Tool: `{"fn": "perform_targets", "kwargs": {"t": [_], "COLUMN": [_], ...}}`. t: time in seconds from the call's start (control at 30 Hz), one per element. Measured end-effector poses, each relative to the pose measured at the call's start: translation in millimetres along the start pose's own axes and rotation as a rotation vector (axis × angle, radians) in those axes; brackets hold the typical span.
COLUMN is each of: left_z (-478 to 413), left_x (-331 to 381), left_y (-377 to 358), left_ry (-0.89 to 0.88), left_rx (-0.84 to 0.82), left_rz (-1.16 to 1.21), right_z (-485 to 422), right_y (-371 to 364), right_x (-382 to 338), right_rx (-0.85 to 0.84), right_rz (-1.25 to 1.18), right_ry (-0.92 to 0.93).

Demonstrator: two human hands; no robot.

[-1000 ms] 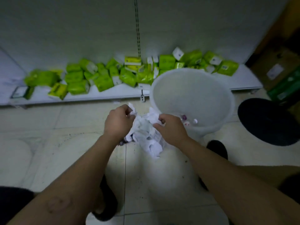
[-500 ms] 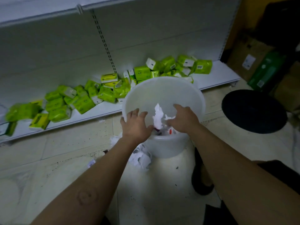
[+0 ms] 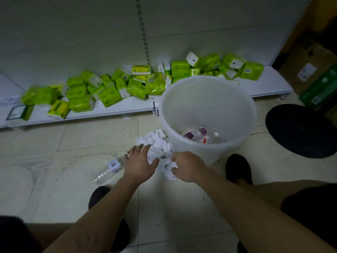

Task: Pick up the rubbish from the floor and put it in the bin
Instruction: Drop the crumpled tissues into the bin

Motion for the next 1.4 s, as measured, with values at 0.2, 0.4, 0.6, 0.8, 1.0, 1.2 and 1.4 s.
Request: {"fn": "perform_targets", "kwargs": {"t": [0.2,0.4,0.6,0.8,1.0,1.2,1.4], "left_z": [3,-31,-83,-80,-37,-26,-13], "left_x": [-49,-68,-69,-91,-108,-98,-79], "left_y": [-70,-132,-194,-246,-241,-185,-104], "left_ry": [0.108,0.106,-0.118,-0.096,0.067,0.091,0.094], "left_rx": [-0.235,-0.305,-0.277,-0.328,-0.428,-0.515,-0.464], "left_rz": [0.025,0.103,-0.021,0.011,0.096,0.045,0.056], "right_z": [-30,-77,-143,-159,-122,-90,-65], "right_y": [-85,-171,-218,-231,-223,-196,-128], "right_x": [47,95,107,130,128,99,62], "right_rx": [-0.255,-0.361,-0.156,0.064,0.085,-0.07,0.011], "right_rz": [0.088,-0.047,-0.222,-0.317,-0.381,-0.267,-0.229], "right_ry": [-0.145,-0.383,-0.406,-0.542,-0.63,-0.557,-0.404]}}
Point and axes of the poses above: each hand's wrist, its own z-axis away from the middle knuckle, its own y-axis out of the back of the hand, x = y × z, the point moved 9 cm from there along -z, towards the middle knuckle, and after that the axes turned 3 degrees about -y, right-handed, at the moved point
